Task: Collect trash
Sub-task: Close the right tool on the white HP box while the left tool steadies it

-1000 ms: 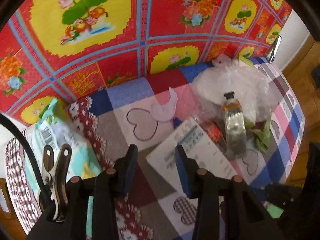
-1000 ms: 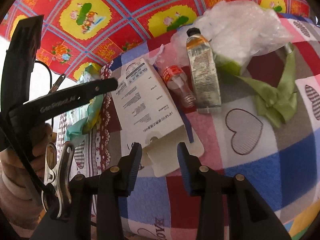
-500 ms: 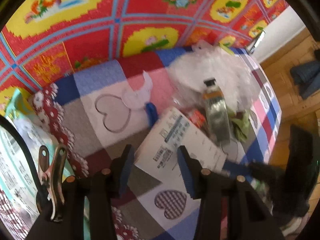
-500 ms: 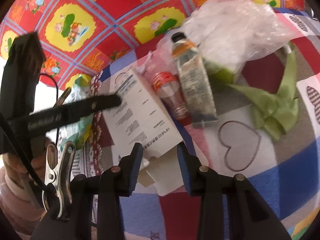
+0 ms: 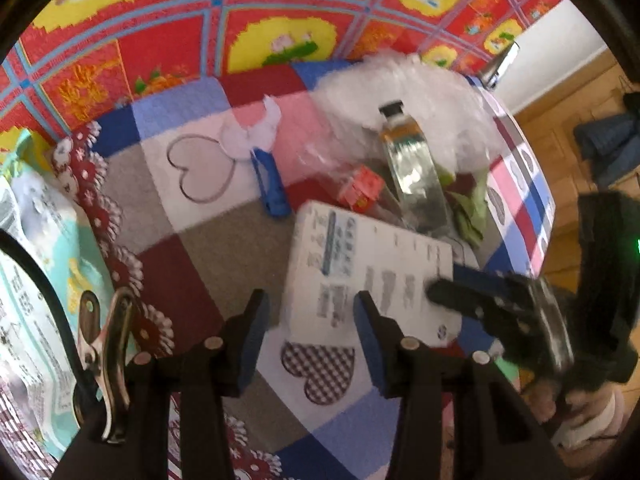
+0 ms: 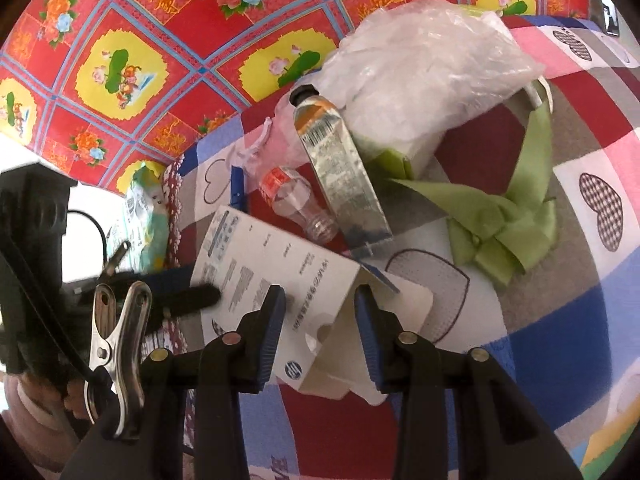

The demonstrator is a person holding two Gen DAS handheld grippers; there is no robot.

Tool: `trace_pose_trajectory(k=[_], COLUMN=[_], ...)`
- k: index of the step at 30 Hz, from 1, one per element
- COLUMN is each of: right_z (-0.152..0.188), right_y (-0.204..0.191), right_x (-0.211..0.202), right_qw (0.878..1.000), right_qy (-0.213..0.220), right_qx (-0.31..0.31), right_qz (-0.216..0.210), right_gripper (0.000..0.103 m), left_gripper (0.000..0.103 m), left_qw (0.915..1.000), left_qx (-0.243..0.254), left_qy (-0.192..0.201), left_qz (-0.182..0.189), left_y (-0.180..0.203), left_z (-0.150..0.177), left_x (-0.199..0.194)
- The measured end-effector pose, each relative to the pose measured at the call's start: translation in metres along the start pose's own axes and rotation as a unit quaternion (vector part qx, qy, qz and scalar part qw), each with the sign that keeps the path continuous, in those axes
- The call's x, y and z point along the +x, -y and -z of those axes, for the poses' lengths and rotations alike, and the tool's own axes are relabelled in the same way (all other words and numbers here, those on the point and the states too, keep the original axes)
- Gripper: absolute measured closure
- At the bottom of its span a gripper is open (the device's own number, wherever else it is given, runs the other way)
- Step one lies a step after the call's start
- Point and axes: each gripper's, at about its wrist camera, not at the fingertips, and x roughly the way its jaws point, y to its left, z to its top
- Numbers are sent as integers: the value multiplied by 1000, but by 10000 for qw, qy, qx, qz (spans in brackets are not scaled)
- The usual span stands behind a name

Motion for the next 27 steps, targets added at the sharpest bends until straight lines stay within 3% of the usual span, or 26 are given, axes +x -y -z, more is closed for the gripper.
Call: trace_pose_trajectory(k=[7,13,27], right_z=[2,0,0], right_y=[5,-1,-18], right_x=[-1,1,-25], right_qw=[9999,9997,9984], right_qy=[-98,-104,256], right_qx=[28,-171,-491], right_qz=[-131,-144,-127], right_gripper=[65,71,71], left_gripper=[53,52,62], left_qw=[9990,9999,9995], left_qx=[-164,-52,-191], left_qy=[-125,-40,165], left_qz=[396,153,168], left_y=[0,9,12], left_z=[-2,7,34], left_x=[10,8,-18])
